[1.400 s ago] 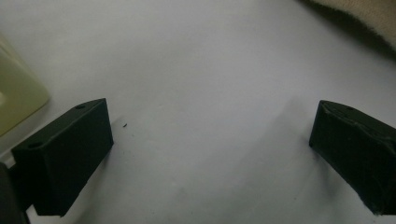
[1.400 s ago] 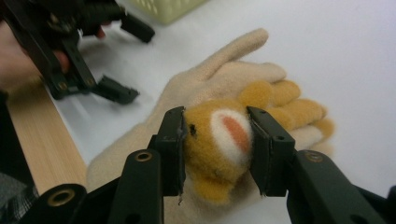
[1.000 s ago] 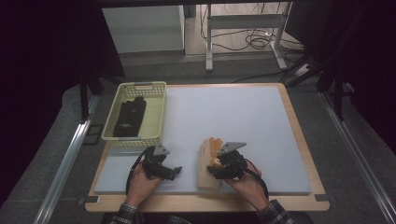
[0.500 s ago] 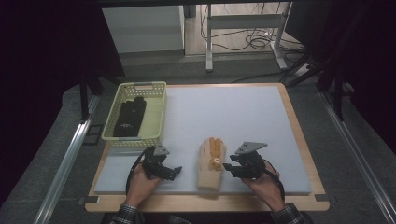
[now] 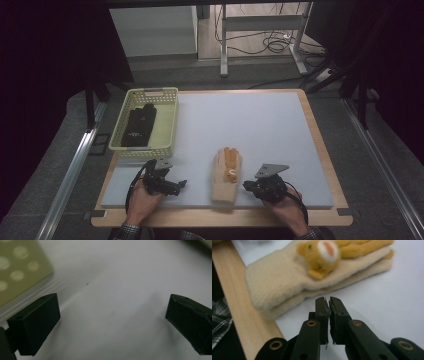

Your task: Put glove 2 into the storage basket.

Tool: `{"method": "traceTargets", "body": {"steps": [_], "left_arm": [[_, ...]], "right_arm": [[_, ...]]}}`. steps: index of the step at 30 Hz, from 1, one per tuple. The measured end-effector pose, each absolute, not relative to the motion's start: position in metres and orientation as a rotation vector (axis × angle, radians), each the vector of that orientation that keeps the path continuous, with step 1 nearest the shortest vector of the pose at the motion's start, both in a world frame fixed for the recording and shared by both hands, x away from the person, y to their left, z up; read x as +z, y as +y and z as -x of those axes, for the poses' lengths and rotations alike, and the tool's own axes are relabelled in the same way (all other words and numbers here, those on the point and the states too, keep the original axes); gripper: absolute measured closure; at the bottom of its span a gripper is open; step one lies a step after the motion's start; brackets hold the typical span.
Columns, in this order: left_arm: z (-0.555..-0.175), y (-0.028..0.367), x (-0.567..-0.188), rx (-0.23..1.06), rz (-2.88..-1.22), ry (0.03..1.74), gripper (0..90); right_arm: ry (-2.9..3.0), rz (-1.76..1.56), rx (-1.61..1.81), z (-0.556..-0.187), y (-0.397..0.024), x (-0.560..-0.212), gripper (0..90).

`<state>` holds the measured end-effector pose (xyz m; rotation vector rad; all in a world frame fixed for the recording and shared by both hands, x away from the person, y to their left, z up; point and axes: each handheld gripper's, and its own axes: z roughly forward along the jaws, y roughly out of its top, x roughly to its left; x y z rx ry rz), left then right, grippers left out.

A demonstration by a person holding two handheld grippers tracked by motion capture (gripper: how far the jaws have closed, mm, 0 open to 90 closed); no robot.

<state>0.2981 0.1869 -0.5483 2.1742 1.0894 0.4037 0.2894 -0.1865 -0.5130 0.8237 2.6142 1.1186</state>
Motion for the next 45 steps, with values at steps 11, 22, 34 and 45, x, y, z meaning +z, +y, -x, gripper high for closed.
{"method": "traceTargets", "body": {"steps": [11,22,34,45], "left_arm": [[-0.292,0.198,-0.554,0.387,-2.13,1.115,0.0],[-0.293,0.199,-0.554,0.387,-2.131,1.11,0.0],[-0.294,0.201,-0.553,0.383,-2.148,1.094,1.5],[-0.292,0.188,-0.541,0.321,-2.171,1.1,0.5]], "right_arm": [[2.668,-0.763,1.121,-0.28,-0.173,-0.529,86.8],[2.692,-0.698,1.128,-0.283,-0.146,-0.53,86.8],[2.667,-0.706,1.124,-0.301,-0.111,-0.533,86.8],[2.631,-0.716,1.086,-0.302,-0.125,-0.53,69.8]]}}
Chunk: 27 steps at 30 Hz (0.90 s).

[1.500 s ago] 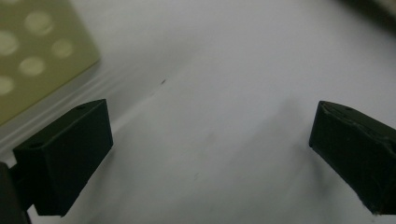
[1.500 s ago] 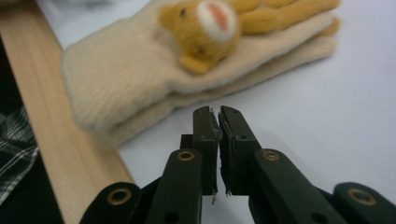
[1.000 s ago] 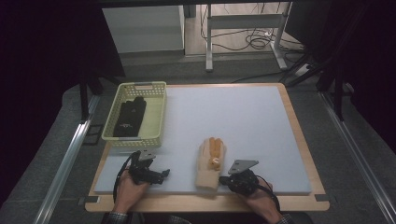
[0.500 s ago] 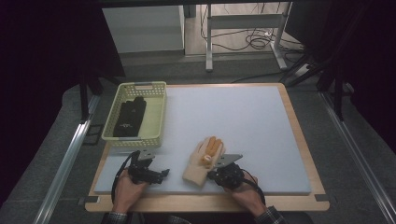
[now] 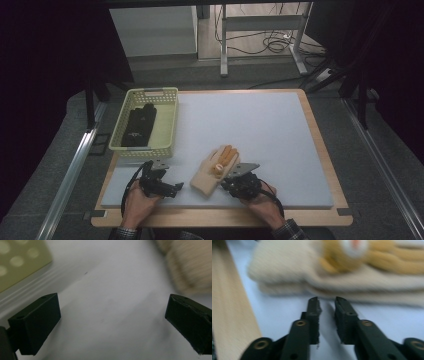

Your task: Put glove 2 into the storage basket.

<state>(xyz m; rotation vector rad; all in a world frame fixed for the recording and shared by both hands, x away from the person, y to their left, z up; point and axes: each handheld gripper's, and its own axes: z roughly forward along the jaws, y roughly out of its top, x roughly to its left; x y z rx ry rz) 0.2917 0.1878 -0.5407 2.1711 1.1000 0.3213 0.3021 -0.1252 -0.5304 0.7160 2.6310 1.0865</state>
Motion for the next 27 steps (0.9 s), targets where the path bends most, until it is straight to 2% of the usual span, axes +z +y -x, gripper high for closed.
{"method": "traceTargets", "body": {"steps": [1,3,4,5,6,13,20,22,27], "left_arm": [[-0.29,0.178,-0.534,0.289,-2.166,1.076,0.0],[-0.289,0.17,-0.528,0.276,-2.168,1.055,0.0],[-0.289,0.162,-0.521,0.261,-2.165,1.04,0.0],[-0.289,0.162,-0.521,0.261,-2.165,1.04,0.0],[-0.289,0.156,-0.515,0.253,-2.162,1.028,0.0],[-0.295,0.114,-0.498,0.272,-2.189,1.038,0.0],[-0.31,0.075,-0.508,0.254,-2.237,1.065,0.0],[-0.312,0.066,-0.512,0.277,-2.261,1.079,0.0],[-0.323,0.056,-0.527,0.316,-2.319,1.131,0.0]], "right_arm": [[2.606,-0.742,1.066,-0.304,-0.137,-0.53,62.9],[2.593,-0.75,1.053,-0.305,-0.142,-0.529,60.3],[2.559,-0.797,1.027,-0.309,-0.157,-0.528,52.1],[2.559,-0.797,1.027,-0.309,-0.157,-0.528,52.1],[2.526,-0.835,1.004,-0.313,-0.17,-0.528,46.1],[2.428,-0.957,0.948,-0.322,-0.212,-0.526,31.7],[2.353,-1.032,0.918,-0.329,-0.242,-0.526,27.4],[2.317,-1.092,0.953,-0.331,-0.258,-0.528,25.9],[2.305,-1.108,0.978,-0.332,-0.268,-0.53,24.8]]}}
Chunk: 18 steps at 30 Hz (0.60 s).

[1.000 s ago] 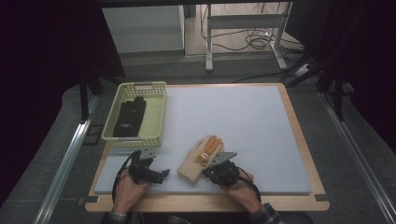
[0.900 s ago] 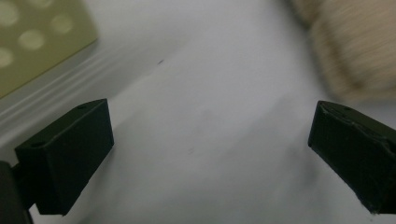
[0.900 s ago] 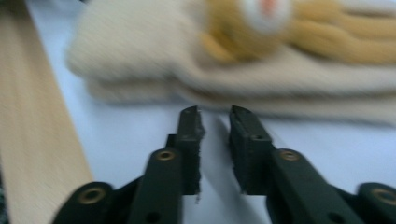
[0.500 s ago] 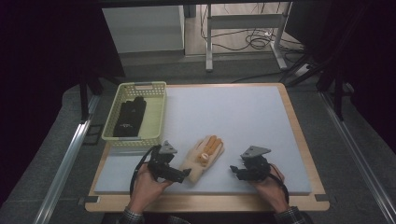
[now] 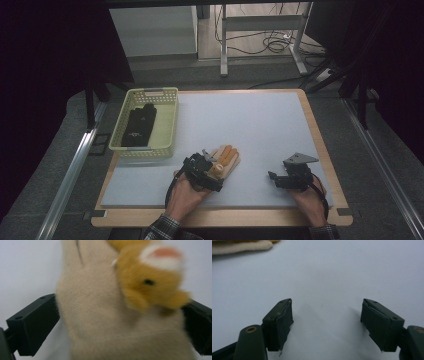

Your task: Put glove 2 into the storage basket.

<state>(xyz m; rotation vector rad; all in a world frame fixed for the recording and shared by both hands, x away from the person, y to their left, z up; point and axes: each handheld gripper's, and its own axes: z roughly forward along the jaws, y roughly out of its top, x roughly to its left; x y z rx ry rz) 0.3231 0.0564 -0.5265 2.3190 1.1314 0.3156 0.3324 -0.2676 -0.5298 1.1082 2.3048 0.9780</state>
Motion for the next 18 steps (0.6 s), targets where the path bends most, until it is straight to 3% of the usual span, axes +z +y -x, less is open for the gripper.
{"method": "traceTargets", "body": {"steps": [5,7,8,9,11,12,13,14,16,18], "left_arm": [[-0.324,0.056,-0.531,0.299,-2.325,1.136,0.6],[-0.323,0.055,-0.529,0.289,-2.328,1.13,5.8],[-0.322,0.055,-0.527,0.285,-2.328,1.121,13.3],[-0.322,0.056,-0.526,0.285,-2.332,1.116,13.3],[-0.321,0.057,-0.524,0.282,-2.329,1.11,21.4],[-0.321,0.058,-0.523,0.286,-2.326,1.111,32.1],[-0.321,0.059,-0.523,0.286,-2.323,1.107,32.1],[-0.321,0.06,-0.522,0.287,-2.32,1.103,43.3],[-0.321,0.062,-0.521,0.277,-2.317,1.102,46.1],[-0.321,0.066,-0.519,0.235,-2.295,1.1,57.4]], "right_arm": [[2.291,-1.116,0.965,-0.335,-0.271,-0.53,23.0],[2.278,-1.118,0.956,-0.336,-0.274,-0.53,22.2],[2.282,-1.139,0.963,-0.338,-0.275,-0.53,21.3],[2.282,-1.139,0.963,-0.338,-0.275,-0.53,21.3],[2.282,-1.143,0.962,-0.338,-0.275,-0.53,21.1],[2.281,-1.144,0.964,-0.338,-0.275,-0.53,21.0],[2.281,-1.144,0.964,-0.338,-0.275,-0.53,21.0],[2.282,-1.144,0.963,-0.338,-0.275,-0.53,21.0],[2.281,-1.142,0.964,-0.338,-0.275,-0.53,21.0],[2.281,-1.144,0.964,-0.338,-0.275,-0.531,21.0]]}}
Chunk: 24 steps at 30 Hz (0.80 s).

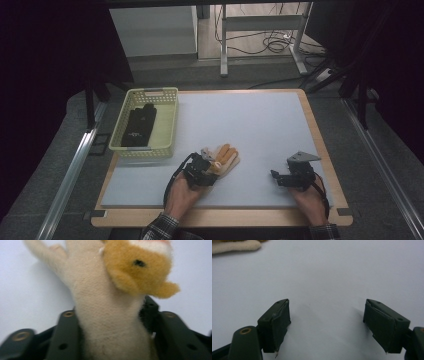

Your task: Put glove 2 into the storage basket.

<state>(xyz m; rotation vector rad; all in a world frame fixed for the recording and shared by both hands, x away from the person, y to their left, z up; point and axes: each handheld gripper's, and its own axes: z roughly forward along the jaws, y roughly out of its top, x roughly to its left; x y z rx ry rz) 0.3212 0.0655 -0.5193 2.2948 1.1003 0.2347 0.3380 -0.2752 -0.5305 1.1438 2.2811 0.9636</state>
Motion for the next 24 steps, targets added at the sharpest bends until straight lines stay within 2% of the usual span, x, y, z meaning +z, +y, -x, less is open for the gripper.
{"method": "traceTargets", "body": {"steps": [4,5,6,7,17,24], "left_arm": [[-0.32,0.066,-0.516,0.241,-2.293,1.088,62.9],[-0.319,0.067,-0.515,0.241,-2.297,1.081,67.2],[-0.319,0.068,-0.513,0.242,-2.294,1.076,67.2],[-0.319,0.07,-0.511,0.244,-2.29,1.072,72.3],[-0.321,0.076,-0.5,0.23,-2.276,1.056,77.3],[-0.327,0.082,-0.482,0.255,-2.269,1.058,77.5]], "right_arm": [[2.281,-1.144,0.964,-0.338,-0.275,-0.531,21.0],[2.281,-1.144,0.965,-0.338,-0.275,-0.531,21.1],[2.281,-1.144,0.965,-0.338,-0.275,-0.531,21.1],[2.281,-1.144,0.965,-0.338,-0.275,-0.531,21.0],[2.281,-1.144,0.966,-0.338,-0.275,-0.531,21.1],[2.281,-1.144,0.967,-0.338,-0.275,-0.531,21.1]]}}
